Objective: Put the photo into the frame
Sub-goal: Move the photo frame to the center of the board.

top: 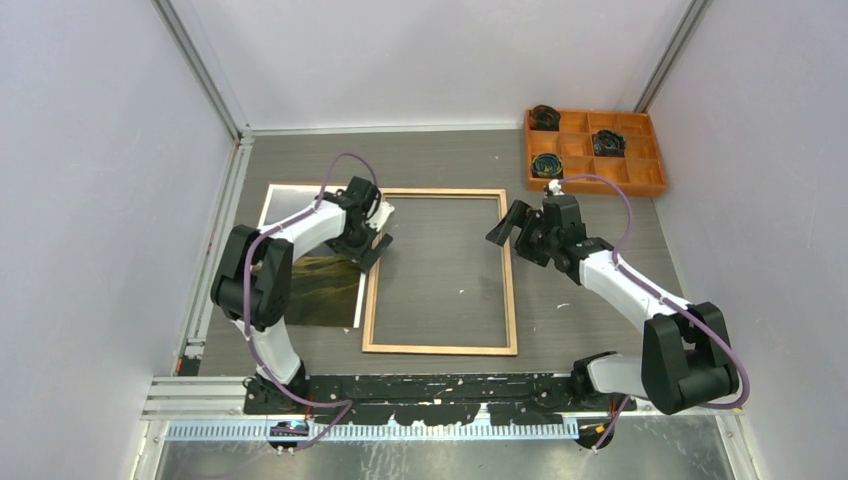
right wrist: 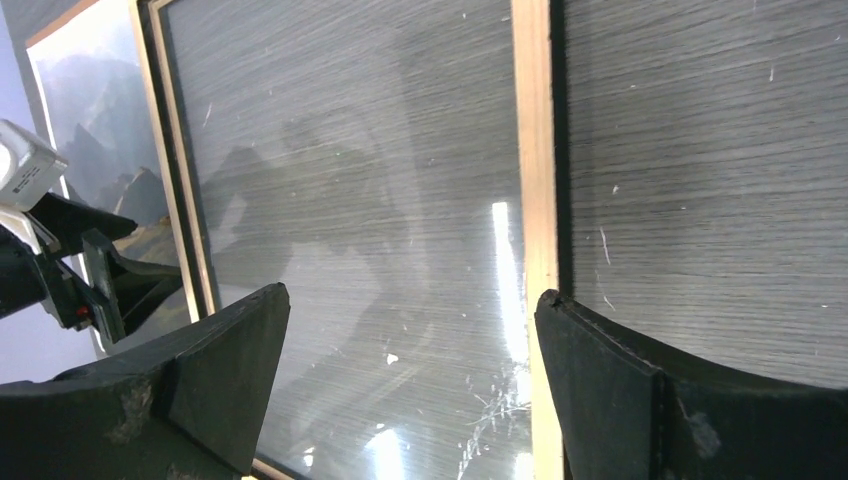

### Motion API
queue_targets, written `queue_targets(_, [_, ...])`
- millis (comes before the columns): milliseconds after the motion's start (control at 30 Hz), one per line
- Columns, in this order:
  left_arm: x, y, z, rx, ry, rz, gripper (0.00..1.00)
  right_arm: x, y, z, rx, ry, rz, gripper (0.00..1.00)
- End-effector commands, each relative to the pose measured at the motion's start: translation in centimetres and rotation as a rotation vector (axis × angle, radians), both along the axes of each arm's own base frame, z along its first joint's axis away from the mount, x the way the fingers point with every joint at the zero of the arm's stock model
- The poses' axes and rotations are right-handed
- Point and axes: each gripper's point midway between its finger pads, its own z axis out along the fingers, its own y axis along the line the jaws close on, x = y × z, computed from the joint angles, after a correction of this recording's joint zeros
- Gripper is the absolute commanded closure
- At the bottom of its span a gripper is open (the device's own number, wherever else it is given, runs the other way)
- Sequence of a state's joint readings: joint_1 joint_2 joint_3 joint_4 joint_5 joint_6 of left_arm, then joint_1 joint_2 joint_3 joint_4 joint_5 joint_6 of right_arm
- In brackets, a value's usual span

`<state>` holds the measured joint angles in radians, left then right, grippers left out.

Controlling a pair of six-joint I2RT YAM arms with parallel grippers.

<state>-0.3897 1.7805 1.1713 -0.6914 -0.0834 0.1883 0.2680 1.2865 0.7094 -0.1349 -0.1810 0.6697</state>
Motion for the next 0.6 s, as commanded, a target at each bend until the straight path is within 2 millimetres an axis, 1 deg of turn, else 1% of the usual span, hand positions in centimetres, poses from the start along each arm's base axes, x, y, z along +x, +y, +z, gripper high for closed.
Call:
queue_targets(0, [1.5,-2.2,0.9,-0.028,-0.045,-0.022,0.13,0.0,0.3,1.4,0.038,-0.036,0.001,0.0])
queue_targets(167, [2.8,-2.7,2.1,-0.023,-0.066,-0.029,0.13,-0.4,0.1,0.6,0.027,0.001,-0.005,0.0])
queue_targets(300, [3.5,-3.3,3.2,-0.045,-0.084,-0.041,0.13,-0.1,0.2,1.1,0.012,-0.002,-0.02,0.0])
queue_targets(433, [4.1,-4.2,2.9,-0.073,-0.067,-0.042,0.13,0.3,2.4,2.6,-0.02,-0.033,0.015,0.0])
queue_targets(500, [4.6,-4.6,2.8,-0.077,-0.061,-0.043,0.13,0.6,4.1,3.5,-0.014,-0.051,0.033,0.0])
queue_targets(567, [5.0,-4.8,2.5,-0.081,-0.054,-0.043,0.12,0.7,6.2,4.3,-0.02,-0.066,0.063,0.0])
